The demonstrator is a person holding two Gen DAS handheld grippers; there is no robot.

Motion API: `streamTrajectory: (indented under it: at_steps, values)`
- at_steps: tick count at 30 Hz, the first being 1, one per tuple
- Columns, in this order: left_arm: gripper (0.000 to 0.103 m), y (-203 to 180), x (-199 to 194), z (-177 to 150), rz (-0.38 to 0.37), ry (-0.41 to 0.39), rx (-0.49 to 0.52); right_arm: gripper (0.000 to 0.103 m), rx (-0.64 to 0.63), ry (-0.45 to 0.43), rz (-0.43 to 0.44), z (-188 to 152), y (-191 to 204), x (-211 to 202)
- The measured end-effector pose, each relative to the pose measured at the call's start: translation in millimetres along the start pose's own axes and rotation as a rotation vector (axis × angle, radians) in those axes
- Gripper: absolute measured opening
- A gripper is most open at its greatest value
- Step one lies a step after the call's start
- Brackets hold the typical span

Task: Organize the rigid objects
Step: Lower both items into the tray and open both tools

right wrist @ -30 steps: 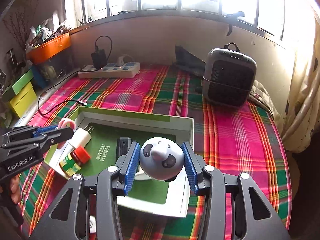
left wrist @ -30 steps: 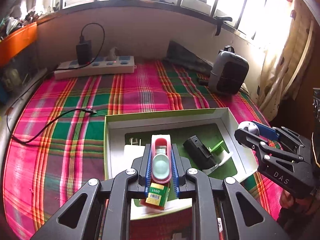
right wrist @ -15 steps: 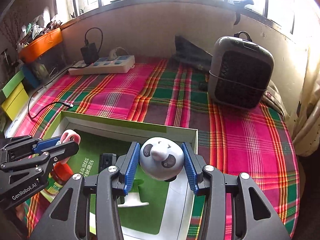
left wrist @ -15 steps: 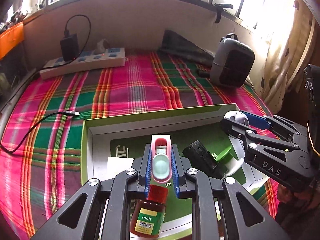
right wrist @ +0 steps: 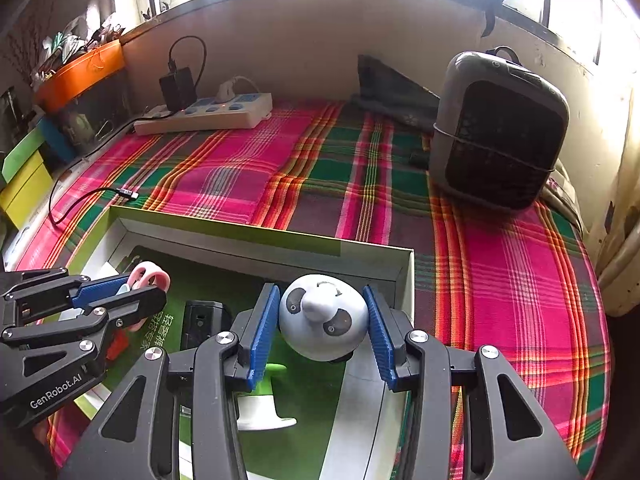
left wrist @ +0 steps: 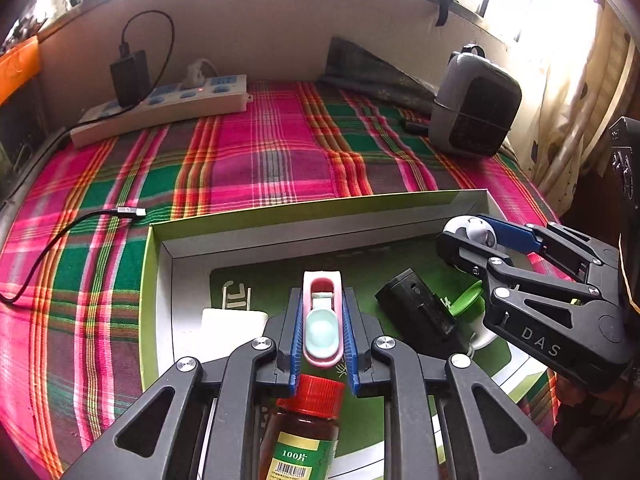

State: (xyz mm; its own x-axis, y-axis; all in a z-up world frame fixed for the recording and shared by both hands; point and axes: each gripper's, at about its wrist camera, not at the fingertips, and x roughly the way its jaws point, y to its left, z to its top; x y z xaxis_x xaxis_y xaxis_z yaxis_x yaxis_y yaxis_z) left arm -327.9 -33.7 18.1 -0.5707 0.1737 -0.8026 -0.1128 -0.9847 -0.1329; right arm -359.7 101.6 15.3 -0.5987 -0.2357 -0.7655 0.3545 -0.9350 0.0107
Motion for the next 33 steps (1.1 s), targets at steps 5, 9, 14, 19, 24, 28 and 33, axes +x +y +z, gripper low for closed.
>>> streamTrajectory:
  at_steps: [5, 9, 14, 19, 24, 28, 33]
  values:
    - [0.017, 0.9, 2.8, -0.4, 0.0, 0.008, -0.004, 0.045, -0.007, -0.004, -0.005, -0.7, 0.8, 0.9]
    - [0.017, 1.6, 4.2, 0.0, -0.003, 0.01, -0.005, 0.045, -0.013, -0.005, -0.008, -0.5, 2.1, 0.9]
    - [0.018, 1.8, 4.1, -0.1, -0.001, 0.01, -0.003, 0.045, -0.013, -0.005, -0.009, -0.7, 2.5, 0.3]
    - [0.027, -0.3, 5.3, 0.0, -0.011, 0.009, 0.011, 0.045, -0.014, -0.006, -0.004, -0.5, 3.4, 0.0]
    - [0.03, -2.2, 4.7, -0.8, -0.003, 0.007, 0.019, 0.045, -0.013, -0.007, 0.002, -0.1, 4.0, 0.8]
    - [0.032, -1.8, 2.9, -1.8, -0.002, 0.009, 0.015, 0.045, -0.007, -0.01, 0.004, 0.0, 4.1, 1.3]
    - [0.036, -0.2, -2.5, -2.3, 0.001, -0.012, 0.014, 0.048, -0.005, -0.028, 0.008, 0.7, 3.9, -4.5]
